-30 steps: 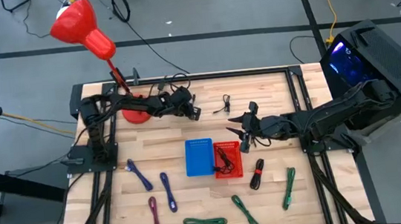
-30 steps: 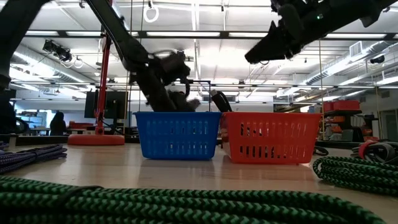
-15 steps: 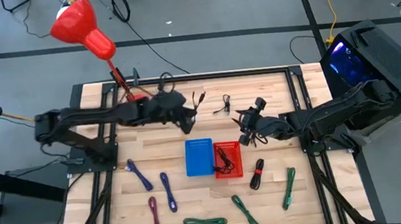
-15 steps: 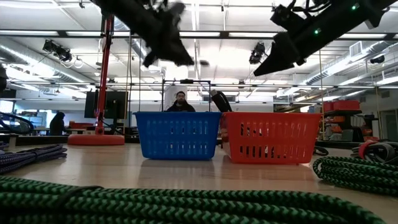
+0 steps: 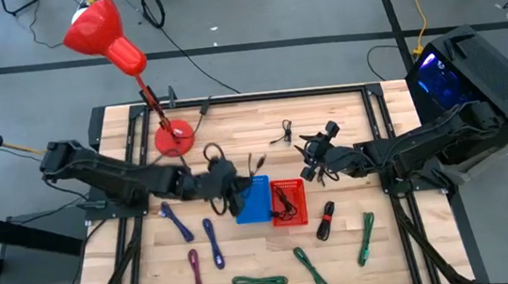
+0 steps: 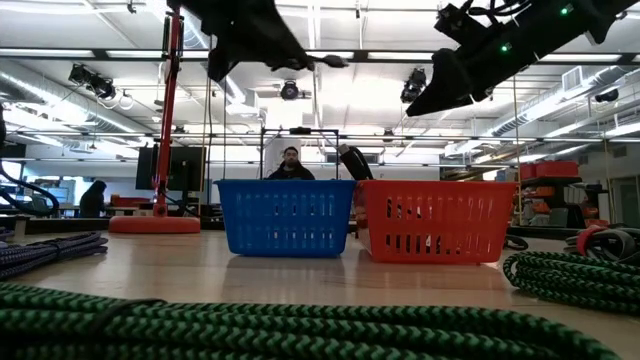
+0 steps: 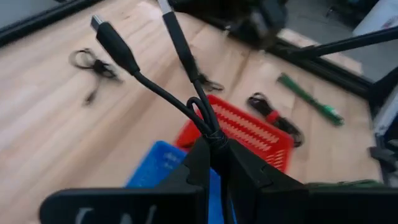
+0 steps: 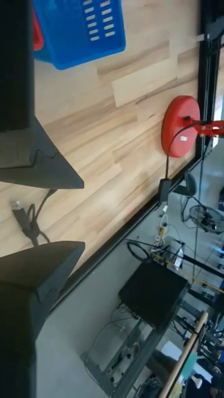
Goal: Pick & Place USB Port
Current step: Put the black charger cable into the red bin
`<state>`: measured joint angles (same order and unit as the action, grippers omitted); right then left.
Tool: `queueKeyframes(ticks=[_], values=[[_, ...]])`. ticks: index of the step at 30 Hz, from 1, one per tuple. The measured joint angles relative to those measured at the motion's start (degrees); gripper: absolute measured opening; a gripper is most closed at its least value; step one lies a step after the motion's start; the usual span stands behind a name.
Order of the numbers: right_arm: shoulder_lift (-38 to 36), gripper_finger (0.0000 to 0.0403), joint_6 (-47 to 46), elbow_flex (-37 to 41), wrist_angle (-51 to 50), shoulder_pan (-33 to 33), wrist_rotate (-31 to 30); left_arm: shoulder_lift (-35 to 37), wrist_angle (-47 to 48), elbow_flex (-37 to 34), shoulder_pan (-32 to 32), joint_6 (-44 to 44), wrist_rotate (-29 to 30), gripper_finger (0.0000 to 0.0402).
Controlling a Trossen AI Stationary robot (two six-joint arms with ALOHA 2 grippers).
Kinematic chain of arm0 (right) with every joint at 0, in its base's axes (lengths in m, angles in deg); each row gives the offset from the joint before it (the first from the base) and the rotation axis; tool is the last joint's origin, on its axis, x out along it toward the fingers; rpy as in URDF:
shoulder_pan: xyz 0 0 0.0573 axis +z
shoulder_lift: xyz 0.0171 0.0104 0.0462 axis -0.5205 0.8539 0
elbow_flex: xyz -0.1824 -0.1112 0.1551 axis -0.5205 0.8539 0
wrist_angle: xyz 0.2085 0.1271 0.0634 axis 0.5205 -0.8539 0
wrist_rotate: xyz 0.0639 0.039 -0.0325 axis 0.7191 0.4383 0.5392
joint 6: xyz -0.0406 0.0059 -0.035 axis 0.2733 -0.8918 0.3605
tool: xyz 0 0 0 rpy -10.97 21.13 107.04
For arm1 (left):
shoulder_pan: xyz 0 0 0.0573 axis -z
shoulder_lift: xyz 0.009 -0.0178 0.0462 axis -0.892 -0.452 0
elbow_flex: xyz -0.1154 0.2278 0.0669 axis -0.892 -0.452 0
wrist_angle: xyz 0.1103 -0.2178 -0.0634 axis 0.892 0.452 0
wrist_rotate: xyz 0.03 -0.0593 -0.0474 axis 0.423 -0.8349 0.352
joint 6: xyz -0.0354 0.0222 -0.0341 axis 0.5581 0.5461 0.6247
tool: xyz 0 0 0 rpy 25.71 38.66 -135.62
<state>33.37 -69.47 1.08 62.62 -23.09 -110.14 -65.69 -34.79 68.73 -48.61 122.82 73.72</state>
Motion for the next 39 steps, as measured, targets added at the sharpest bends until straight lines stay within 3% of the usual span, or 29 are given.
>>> queueKeyframes(ticks=[4, 9, 14, 28, 32, 39], values=[[0.00, 0.0149, 0.02, 0.00, 0.14, 0.00, 0.01, -5.76, -7.94, -0.27, 2.01, 1.79, -0.66, 0.0035], [0.00, 0.0149, 0.11, 0.00, 0.43, 0.00, 0.01, -13.66, -21.19, -0.23, 1.95, 3.64, -6.48, 0.0035], [0.00, 0.0149, 0.64, 0.00, 0.45, 0.02, -0.01, -19.41, -28.96, -0.25, 1.19, 7.37, -7.17, 0.0035], [0.00, 0.0149, 1.36, 0.00, 0.55, 0.02, -0.05, -26.99, -40.45, -0.21, -0.07, 11.81, -6.70, 0.0035], [0.00, 0.0149, 1.38, 0.00, 0.67, 0.02, -0.03, -31.02, -42.16, -0.16, -0.83, 14.34, -10.04, 0.0035], [0.00, 0.0149, 1.46, 0.00, 0.74, 0.02, 0.43, -34.92, -45.73, 0.95, -2.14, 14.89, -10.86, 0.0035]])
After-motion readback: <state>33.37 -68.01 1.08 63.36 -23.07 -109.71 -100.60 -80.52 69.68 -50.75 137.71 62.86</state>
